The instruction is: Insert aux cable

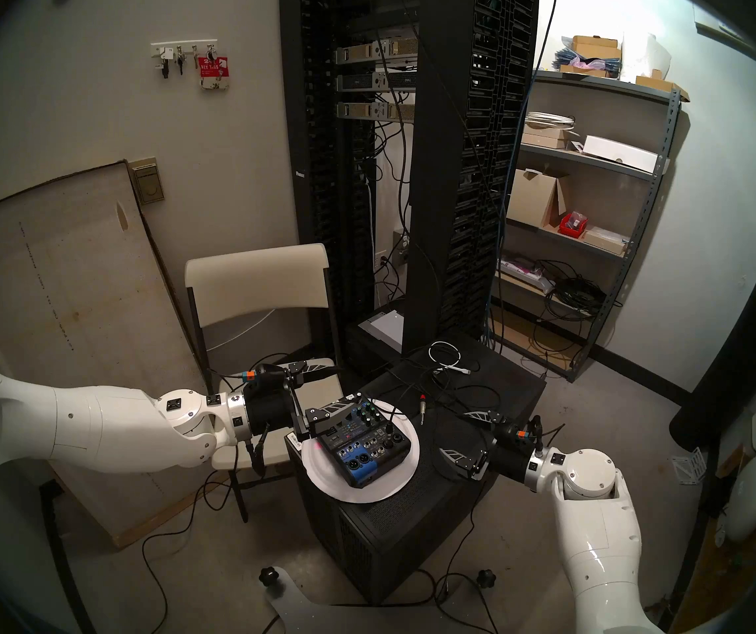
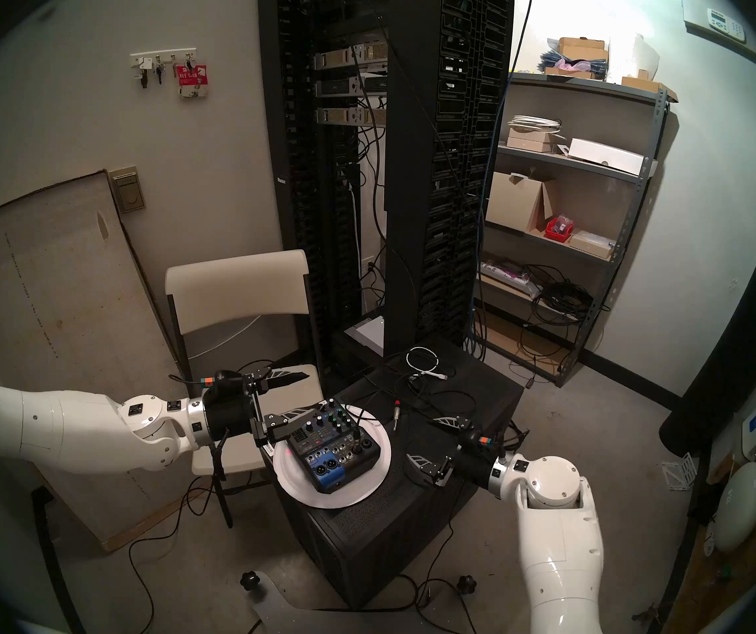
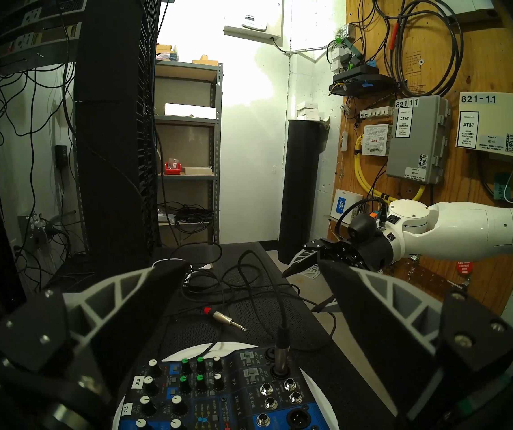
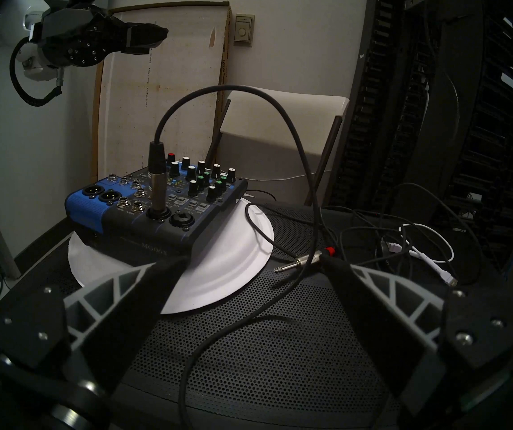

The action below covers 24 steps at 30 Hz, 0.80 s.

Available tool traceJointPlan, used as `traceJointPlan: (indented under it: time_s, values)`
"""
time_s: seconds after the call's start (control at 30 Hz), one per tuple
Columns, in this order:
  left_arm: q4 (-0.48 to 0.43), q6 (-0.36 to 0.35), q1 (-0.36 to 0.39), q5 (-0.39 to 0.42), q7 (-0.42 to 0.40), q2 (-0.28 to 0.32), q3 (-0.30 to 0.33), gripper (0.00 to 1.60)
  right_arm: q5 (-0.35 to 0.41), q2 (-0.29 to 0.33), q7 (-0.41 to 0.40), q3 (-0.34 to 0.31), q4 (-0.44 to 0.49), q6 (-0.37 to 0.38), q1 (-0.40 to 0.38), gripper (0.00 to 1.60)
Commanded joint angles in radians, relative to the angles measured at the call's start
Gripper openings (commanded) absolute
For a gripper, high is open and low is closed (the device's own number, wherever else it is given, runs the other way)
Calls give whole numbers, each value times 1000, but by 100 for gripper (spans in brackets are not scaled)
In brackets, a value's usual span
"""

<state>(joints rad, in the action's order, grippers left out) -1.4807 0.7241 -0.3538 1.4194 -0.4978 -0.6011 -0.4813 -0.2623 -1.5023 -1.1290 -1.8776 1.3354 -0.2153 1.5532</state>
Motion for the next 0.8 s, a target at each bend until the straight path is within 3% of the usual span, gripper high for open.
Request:
traceJointPlan:
  time_s: [0.0, 0.43, 0.77]
  values:
    - [0, 3, 11, 0, 0, -1, 10, 160, 4, -2, -2, 1, 13, -2, -7, 160]
    - [0, 4, 12, 0, 0, -2, 9, 160, -17, -8, 1, 20, -3, -12, -22, 160]
    - [0, 4, 13, 1, 0, -2, 8, 160, -40, 10, 56, 8, -87, -23, -93, 160]
